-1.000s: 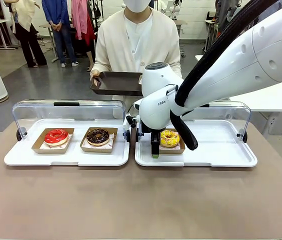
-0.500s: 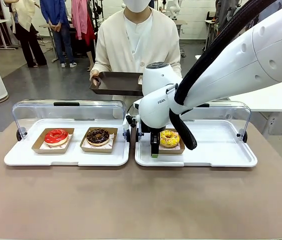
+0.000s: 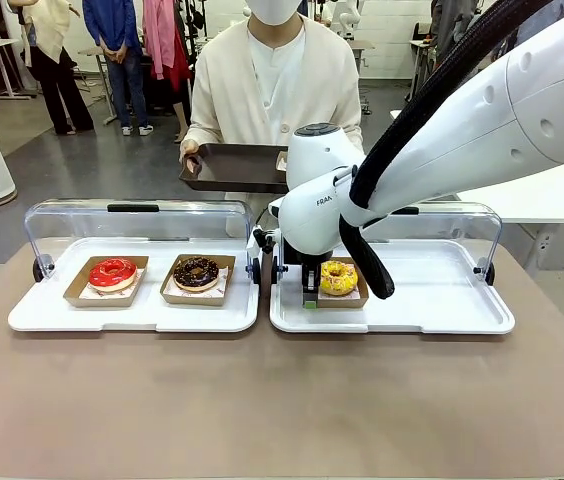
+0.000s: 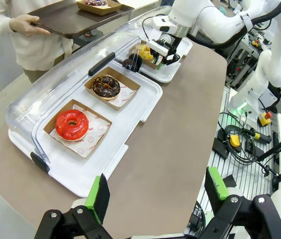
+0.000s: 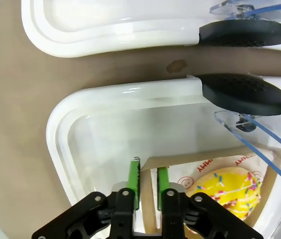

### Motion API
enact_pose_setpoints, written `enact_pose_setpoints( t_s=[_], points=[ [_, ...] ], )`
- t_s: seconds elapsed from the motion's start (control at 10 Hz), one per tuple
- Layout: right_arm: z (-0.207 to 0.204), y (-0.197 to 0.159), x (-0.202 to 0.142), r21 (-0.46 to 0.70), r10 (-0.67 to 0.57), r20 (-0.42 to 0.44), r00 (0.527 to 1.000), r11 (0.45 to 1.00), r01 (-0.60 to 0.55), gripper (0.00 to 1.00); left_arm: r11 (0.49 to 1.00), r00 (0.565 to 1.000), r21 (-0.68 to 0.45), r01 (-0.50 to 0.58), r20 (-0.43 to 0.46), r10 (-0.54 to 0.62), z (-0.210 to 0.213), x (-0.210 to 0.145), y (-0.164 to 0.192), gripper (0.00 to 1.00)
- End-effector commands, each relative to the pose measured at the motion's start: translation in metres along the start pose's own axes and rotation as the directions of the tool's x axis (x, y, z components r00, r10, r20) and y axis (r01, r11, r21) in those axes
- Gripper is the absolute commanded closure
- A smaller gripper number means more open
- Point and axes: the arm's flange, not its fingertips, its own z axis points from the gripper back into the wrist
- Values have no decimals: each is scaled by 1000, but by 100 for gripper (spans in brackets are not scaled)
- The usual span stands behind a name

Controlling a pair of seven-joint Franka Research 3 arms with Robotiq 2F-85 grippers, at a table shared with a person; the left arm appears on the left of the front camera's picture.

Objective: Provide the desired donut to the person.
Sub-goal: Pick up and lift the Paper togo box containing the Donut pointed at by the person.

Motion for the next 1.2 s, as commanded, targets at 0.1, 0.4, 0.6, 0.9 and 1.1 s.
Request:
enact_pose_setpoints(
  t_s=[0.1, 0.4, 0.6, 0.9, 1.1],
  points=[
    [6, 0, -4, 13, 2, 25, 1000, 1000, -3, 100, 1000, 1000, -6, 14, 22, -14, 1, 1, -1, 0],
    [7, 0, -3, 6, -4, 10, 1000, 1000, 4, 100, 1000, 1000, -6, 14, 22, -14, 1, 1, -1, 0],
    [27, 11, 3, 6, -14, -24, 1000, 1000, 14, 100, 1000, 1000, -6, 14, 22, -14, 1, 1, -1, 0],
    [97, 51, 7, 43, -53, -48, 997, 998, 55, 100, 1000, 1000, -6, 14, 22, -14, 1, 1, -1, 0],
    [130, 85, 9, 65, -67, -83, 994, 995, 72, 100, 1000, 1000, -6, 14, 22, -14, 1, 1, -1, 0]
  ],
)
